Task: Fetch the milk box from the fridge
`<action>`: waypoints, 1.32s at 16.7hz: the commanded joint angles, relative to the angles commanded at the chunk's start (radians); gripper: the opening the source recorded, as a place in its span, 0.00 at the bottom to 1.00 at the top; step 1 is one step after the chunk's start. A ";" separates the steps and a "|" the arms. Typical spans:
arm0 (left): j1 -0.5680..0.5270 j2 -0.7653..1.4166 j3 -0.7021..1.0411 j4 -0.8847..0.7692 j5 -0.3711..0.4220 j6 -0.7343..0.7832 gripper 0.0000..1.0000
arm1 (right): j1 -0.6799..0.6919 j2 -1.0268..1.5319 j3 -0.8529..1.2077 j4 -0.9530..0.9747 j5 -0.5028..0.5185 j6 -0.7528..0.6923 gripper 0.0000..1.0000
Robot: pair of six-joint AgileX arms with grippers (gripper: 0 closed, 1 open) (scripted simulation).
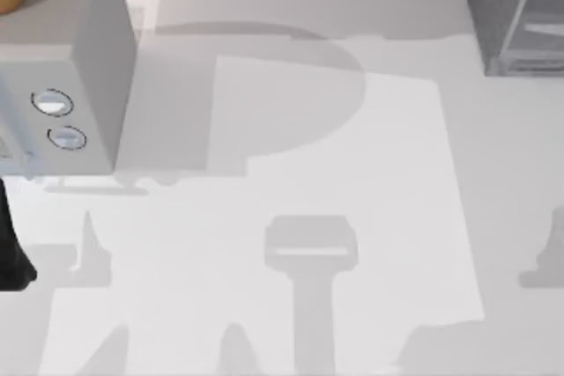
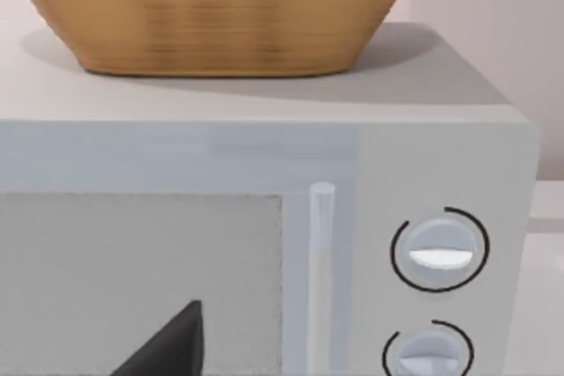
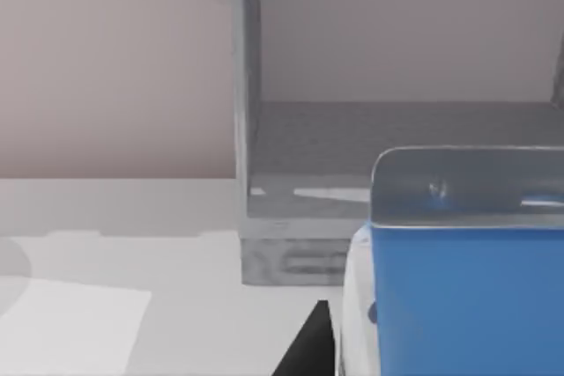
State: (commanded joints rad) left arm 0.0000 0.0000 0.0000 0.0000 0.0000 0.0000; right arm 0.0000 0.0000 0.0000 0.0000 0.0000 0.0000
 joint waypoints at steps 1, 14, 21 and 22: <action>0.000 0.000 0.000 0.000 0.000 0.000 1.00 | 0.000 0.000 0.000 0.000 0.000 0.000 0.00; 0.000 0.000 0.000 0.000 0.000 0.000 1.00 | 0.104 0.662 0.353 0.531 -0.084 0.143 0.00; 0.000 0.000 0.000 0.000 0.000 0.000 1.00 | 0.218 1.402 0.695 1.052 -0.191 0.173 0.00; 0.000 0.000 0.000 0.000 0.000 0.000 1.00 | 0.233 1.508 0.731 1.107 -0.209 0.164 0.00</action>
State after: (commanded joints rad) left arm 0.0000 0.0000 0.0000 0.0000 0.0000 0.0000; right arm 0.2325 1.5076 0.7308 1.1074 -0.2088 0.1636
